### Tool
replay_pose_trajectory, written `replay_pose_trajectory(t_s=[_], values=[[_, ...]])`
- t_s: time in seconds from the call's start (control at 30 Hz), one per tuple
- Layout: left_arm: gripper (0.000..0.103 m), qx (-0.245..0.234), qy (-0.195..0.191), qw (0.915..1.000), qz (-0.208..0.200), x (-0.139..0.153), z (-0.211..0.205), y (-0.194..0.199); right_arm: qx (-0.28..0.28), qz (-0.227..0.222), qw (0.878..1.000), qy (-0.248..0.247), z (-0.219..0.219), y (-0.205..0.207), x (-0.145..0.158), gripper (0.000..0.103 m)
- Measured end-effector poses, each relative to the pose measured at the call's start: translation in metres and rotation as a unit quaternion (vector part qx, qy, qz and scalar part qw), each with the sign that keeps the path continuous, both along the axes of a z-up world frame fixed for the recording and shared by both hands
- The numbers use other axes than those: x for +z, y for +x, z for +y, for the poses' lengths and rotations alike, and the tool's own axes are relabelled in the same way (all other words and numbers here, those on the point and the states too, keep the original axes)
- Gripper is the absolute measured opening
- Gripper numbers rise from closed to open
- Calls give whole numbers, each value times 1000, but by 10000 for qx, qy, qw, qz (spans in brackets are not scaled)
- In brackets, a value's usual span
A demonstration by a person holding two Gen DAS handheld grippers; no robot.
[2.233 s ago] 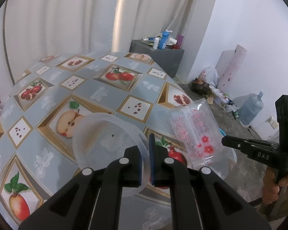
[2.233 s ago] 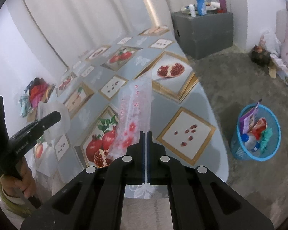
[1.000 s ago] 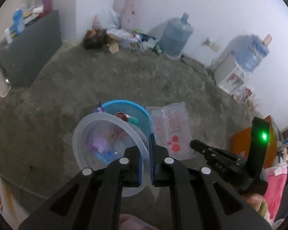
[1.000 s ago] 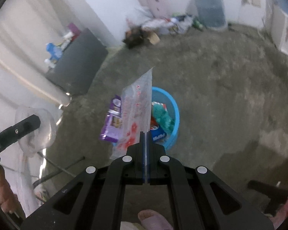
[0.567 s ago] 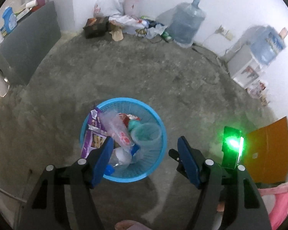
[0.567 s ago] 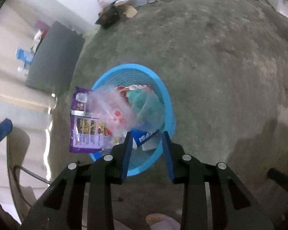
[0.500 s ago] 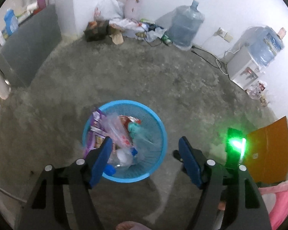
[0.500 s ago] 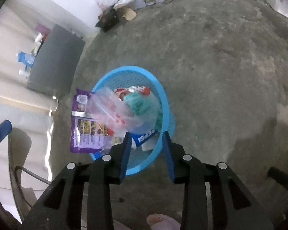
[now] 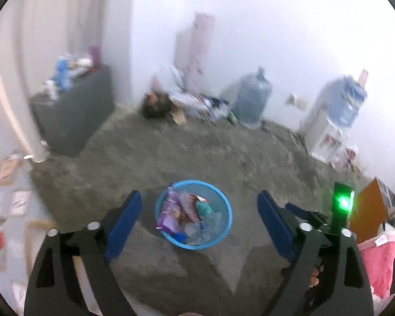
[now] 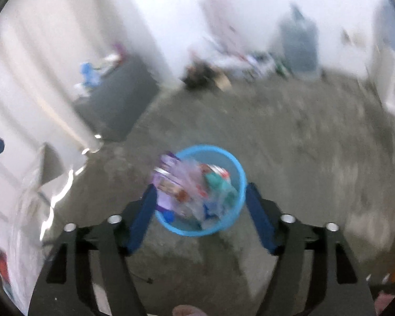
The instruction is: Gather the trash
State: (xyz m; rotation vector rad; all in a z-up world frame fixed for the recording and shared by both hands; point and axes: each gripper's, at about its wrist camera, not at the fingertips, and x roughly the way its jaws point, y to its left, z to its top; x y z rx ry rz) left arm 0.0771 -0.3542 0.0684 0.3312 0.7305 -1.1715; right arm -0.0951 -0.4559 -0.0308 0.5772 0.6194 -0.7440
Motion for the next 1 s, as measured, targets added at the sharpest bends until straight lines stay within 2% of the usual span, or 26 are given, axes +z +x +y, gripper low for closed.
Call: replay_pose_trajectory(t_s=[0.07, 0.13, 0.23, 0.33, 0.4, 0.47, 0.57, 0.6, 0.67, 0.73, 0.8, 0.83, 0.93, 1.0], values=[[97, 401, -263, 9988, -140, 19, 44, -1, 327, -148, 9980, -520, 31, 4, 33, 93], [97, 923, -441, 9943, -306, 32, 89, -3, 524, -175, 9945, -887, 55, 7, 54, 95], [98, 1711, -517, 9830, -413, 40, 147, -7, 862, -189, 9863, -1393, 96, 15, 81, 95], [97, 2571, -378, 9648, -409, 37, 199, -14, 1316, -426, 9810, -1360, 127, 18, 93, 95], [97, 3068, -396, 9500, -415, 32, 234, -21, 1470, -395, 9792, -1341, 146, 22, 96, 95], [97, 3465, -318, 9360, -528, 26, 261, -27, 1655, -252, 9740, -1528, 170, 29, 99, 95], [97, 4107, 81, 9073, -902, 14, 291, -37, 1885, 71, 9598, -2078, 207, 36, 100, 95], [97, 4302, 167, 8964, -1053, 10, 301, -43, 1949, 219, 9546, -2240, 218, 40, 100, 95], [97, 4557, 249, 8814, -1218, 1, 316, -50, 2120, 632, 9434, -2471, 240, 51, 91, 95], [97, 4857, 427, 8637, -1280, -12, 332, -55, 2324, 981, 9361, -2452, 258, 59, 79, 95], [97, 5153, 679, 8451, -1250, -27, 343, -59, 2462, 1164, 9367, -2203, 263, 64, 69, 95], [97, 5242, 760, 8405, -1142, -35, 347, -59, 2544, 1275, 9394, -1911, 267, 66, 60, 95], [97, 5338, 946, 8391, -450, -55, 360, -60, 2651, 1454, 9406, -1543, 275, 69, 46, 95], [97, 5363, 1094, 8367, -191, -65, 363, -59, 2682, 1596, 9372, -1555, 288, 66, 41, 95]])
